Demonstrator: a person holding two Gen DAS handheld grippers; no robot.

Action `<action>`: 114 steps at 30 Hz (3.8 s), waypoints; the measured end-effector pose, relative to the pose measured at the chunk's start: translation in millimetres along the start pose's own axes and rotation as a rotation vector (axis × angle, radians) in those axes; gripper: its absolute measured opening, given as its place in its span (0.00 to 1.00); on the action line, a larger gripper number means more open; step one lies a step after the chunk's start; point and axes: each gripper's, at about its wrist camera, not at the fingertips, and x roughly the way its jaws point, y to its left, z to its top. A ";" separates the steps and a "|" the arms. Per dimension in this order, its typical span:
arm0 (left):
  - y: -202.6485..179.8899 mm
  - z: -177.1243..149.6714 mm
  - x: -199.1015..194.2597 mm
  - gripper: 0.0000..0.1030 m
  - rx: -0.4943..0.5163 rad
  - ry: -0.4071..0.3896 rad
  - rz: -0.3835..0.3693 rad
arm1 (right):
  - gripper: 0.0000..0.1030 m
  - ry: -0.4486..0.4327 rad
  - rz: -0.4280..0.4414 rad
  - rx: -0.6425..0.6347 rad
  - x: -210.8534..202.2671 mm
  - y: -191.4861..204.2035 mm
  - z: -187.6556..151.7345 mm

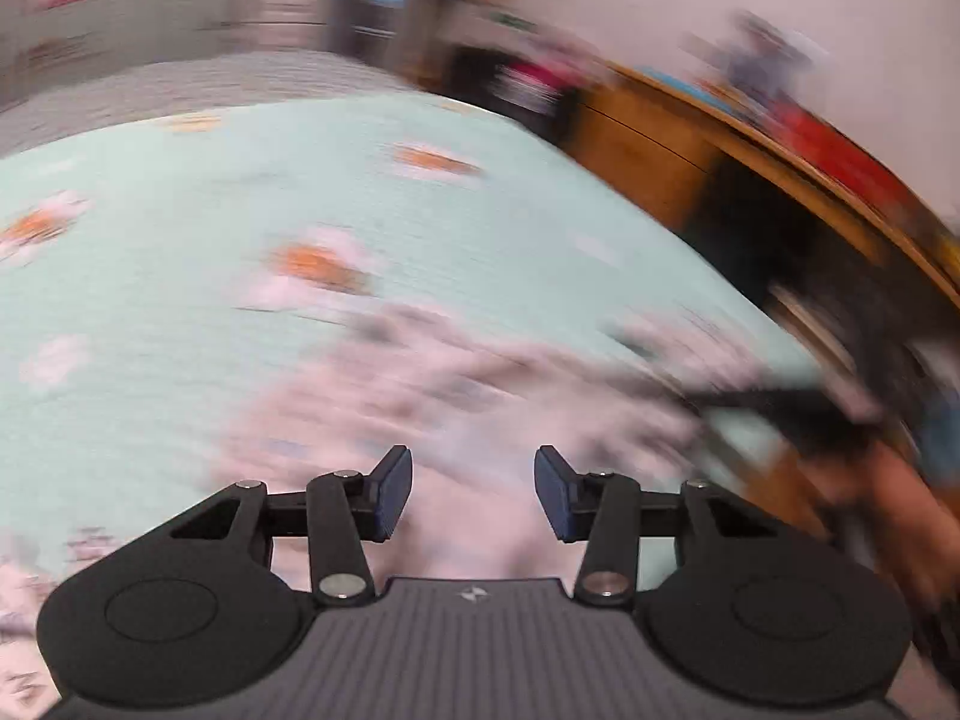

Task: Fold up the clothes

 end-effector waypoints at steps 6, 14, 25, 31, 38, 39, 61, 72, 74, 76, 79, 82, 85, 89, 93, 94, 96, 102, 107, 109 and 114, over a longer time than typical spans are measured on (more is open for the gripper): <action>-31.0 -13.8 17.9 0.46 0.068 0.169 -0.198 | 0.06 0.002 -0.002 0.002 2.5 1.2 -1.3; -56.8 -14.5 -5.5 0.48 0.172 0.124 -0.266 | 0.06 0.011 -0.002 0.001 2.1 2.0 0.1; -90.2 -46.9 -21.6 0.48 0.544 0.170 -0.201 | 0.07 0.022 0.005 0.010 3.8 0.5 1.3; -118.6 -66.0 -6.3 0.48 0.673 0.183 -0.202 | 0.08 0.026 0.007 0.018 4.2 0.7 2.0; -118.3 -70.0 8.8 0.46 0.750 0.173 -0.123 | 0.09 0.026 0.012 0.037 4.6 -0.6 2.0; -117.8 -70.3 10.6 0.35 0.761 0.171 -0.108 | 0.09 0.027 0.012 0.037 4.9 -0.8 2.1; 49.6 12.0 -1.3 0.04 -0.364 -0.024 -0.165 | 0.40 -0.082 0.048 -0.515 -26.0 45.5 11.3; 73.4 5.3 11.6 0.04 -0.469 0.013 -0.169 | 0.40 -0.005 -0.018 -1.172 11.2 98.2 -14.6; 73.3 6.9 13.5 0.04 -0.463 0.017 -0.160 | 0.40 -0.035 0.077 -0.904 21.0 92.2 18.4; 73.9 7.8 15.1 0.04 -0.458 0.021 -0.146 | 0.41 -0.041 0.097 -0.486 36.8 64.8 54.2; 77.9 6.5 16.0 0.04 -0.461 0.027 -0.128 | 0.41 -0.096 0.109 -0.199 38.6 35.2 70.6; 81.4 3.1 16.6 0.05 -0.468 0.028 -0.134 | 0.41 -0.078 0.154 -0.224 27.6 27.8 63.3; 80.3 0.3 14.3 0.05 -0.461 0.014 -0.148 | 0.41 -0.036 0.162 -0.334 21.4 30.8 54.1; 77.0 -3.4 6.9 0.05 -0.461 0.002 -0.179 | 0.42 0.009 0.163 -0.430 26.9 42.8 50.3; 70.2 -3.1 1.4 0.05 -0.420 0.010 -0.168 | 0.27 -0.007 0.105 -0.535 25.4 60.3 39.7; 67.9 -3.4 1.1 0.05 -0.410 0.018 -0.152 | 0.06 -0.012 0.091 -0.561 25.0 64.7 37.0; 61.4 -3.8 0.0 0.05 -0.375 0.035 -0.102 | 0.06 -0.020 0.061 -0.614 24.2 73.4 31.7; 33.9 13.2 -38.8 0.04 -0.227 -0.086 -0.032 | 0.06 -0.149 0.061 -0.595 -23.7 90.7 28.5; 21.2 57.7 -112.8 0.04 -0.161 -0.330 -0.025 | 0.06 -0.280 0.290 -0.402 -76.9 105.4 76.3; 16.5 78.0 -148.1 0.03 -0.146 -0.429 -0.024 | 0.06 -0.348 0.379 -0.371 -99.6 121.3 96.2; -7.9 127.1 -237.9 0.03 -0.057 -0.632 -0.018 | 0.06 -0.481 0.545 -0.341 -151.2 157.8 141.6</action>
